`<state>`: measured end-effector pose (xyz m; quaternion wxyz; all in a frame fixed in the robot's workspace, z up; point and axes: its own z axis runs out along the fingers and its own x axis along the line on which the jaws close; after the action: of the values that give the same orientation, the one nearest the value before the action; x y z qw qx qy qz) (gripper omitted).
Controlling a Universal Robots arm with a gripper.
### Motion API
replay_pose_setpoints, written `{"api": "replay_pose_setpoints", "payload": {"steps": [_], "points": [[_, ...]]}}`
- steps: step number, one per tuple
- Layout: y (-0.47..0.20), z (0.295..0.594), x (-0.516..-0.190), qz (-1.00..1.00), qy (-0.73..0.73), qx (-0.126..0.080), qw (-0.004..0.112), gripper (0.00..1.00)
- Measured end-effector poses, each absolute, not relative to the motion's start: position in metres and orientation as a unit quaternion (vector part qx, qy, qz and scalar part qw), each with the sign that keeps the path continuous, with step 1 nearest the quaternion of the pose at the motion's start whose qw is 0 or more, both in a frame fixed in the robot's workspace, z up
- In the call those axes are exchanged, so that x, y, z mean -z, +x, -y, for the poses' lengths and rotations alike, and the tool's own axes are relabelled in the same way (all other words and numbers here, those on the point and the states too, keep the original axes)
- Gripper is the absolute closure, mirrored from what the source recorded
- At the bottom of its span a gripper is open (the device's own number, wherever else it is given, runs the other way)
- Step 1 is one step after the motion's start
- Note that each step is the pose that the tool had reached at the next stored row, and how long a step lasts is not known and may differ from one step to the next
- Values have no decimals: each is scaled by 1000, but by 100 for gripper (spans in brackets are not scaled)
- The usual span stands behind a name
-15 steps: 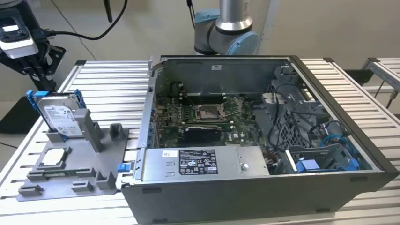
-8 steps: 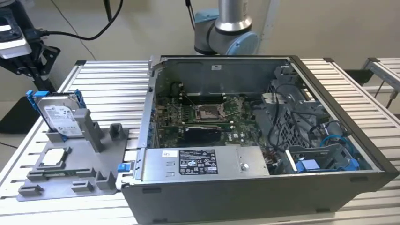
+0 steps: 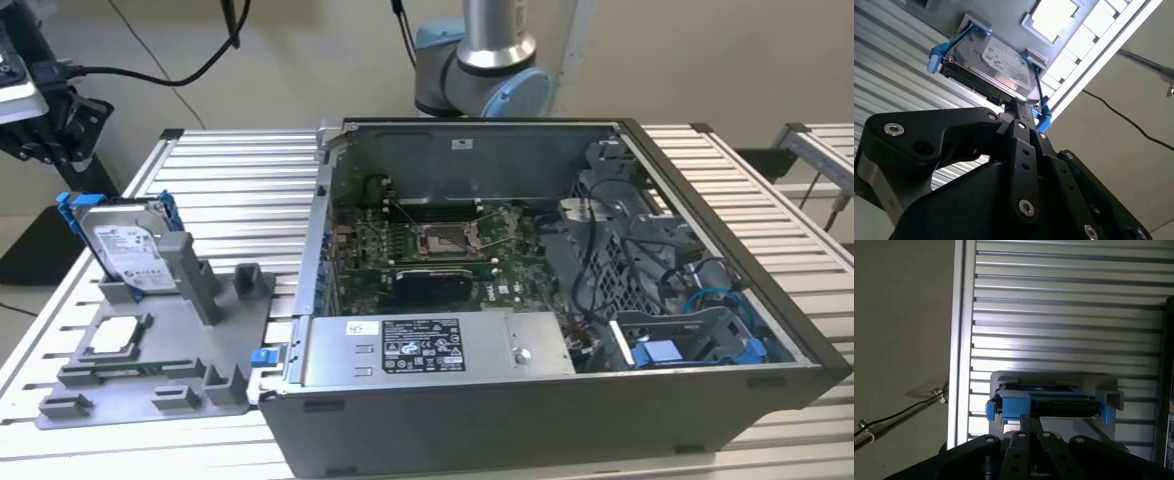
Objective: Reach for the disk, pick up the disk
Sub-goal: 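Pick up the disk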
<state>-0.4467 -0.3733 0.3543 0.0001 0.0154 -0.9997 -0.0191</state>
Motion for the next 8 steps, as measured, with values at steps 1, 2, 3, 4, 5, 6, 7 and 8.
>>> {"api": "replay_pose_setpoints", "payload": {"steps": [1, 2, 3, 4, 5, 6, 7, 8], "points": [[-448, 373, -354, 1000, 16, 19, 0, 100], [-449, 373, -354, 1000, 16, 19, 0, 100], [-449, 373, -354, 1000, 16, 19, 0, 100], [-449, 373, -354, 1000, 16, 19, 0, 100], [-449, 373, -354, 1000, 16, 19, 0, 100], [-449, 373, -354, 1000, 16, 19, 0, 100], [-449, 373, -354, 1000, 16, 19, 0, 100], [-449, 373, -354, 1000, 16, 19, 0, 100]]}}
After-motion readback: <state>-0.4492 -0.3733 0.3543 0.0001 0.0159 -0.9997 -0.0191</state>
